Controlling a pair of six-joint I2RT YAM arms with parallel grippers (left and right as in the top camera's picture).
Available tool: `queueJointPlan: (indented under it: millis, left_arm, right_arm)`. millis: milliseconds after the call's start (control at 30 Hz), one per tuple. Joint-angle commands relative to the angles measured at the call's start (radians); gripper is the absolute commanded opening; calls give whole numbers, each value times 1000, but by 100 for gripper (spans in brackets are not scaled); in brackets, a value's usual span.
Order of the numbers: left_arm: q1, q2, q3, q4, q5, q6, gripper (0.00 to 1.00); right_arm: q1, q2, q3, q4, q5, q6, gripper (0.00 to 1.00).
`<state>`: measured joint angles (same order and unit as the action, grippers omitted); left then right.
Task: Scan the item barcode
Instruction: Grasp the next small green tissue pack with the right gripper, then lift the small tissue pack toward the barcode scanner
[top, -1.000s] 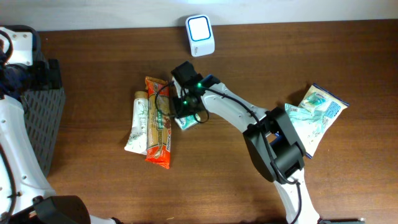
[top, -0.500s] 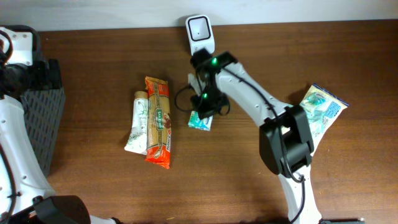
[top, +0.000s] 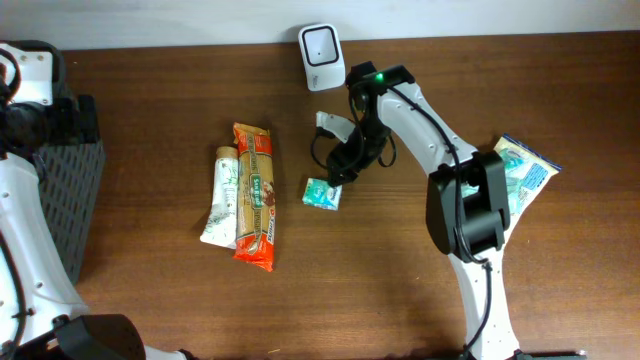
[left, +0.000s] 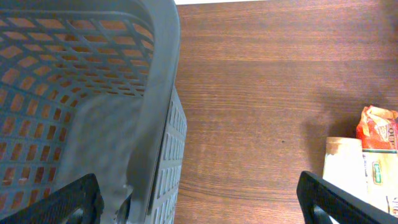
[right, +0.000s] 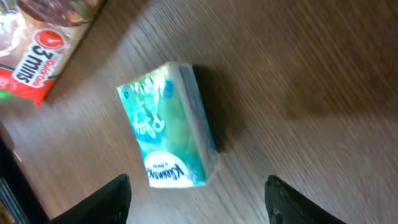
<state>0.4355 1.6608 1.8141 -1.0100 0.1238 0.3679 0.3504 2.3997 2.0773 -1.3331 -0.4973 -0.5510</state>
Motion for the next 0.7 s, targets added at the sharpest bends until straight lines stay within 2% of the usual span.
queueJointPlan:
  millis: [0,133,267,300,333,400,467,600,667]
  left_arm:
    - [6,0,4,-1,8,16,99]
    - [6,0,4,-1,8,16,99]
    - [6,0,4,-1,8,16,99]
    - [6,0,4,-1,8,16,99]
    - [6,0,4,-1,8,16,99]
    - [6,0,4,-1,8,16,99]
    - [6,0,4,-1,8,16,99]
    - [6,0,4,-1,8,16,99]
    - [6,0,4,-1,8,16,99]
  right_arm:
    - [3,48,-5,15,-53,-40,67]
    - [5,74,-11,13,-79,-40,66]
    - [5,81,-67,43,-106,-40,58]
    - [4,81,-89,47,-116,-40,52]
    - [4,81,-108,47,-129,-40,40]
    - [4,81,-124,46,-149,-35,21]
    - [4,81,-126,47,-162,49,4]
    - [-14,43,-90,-8,-261,195,4]
    - [-46,-12,-40,-94,-478,194,4]
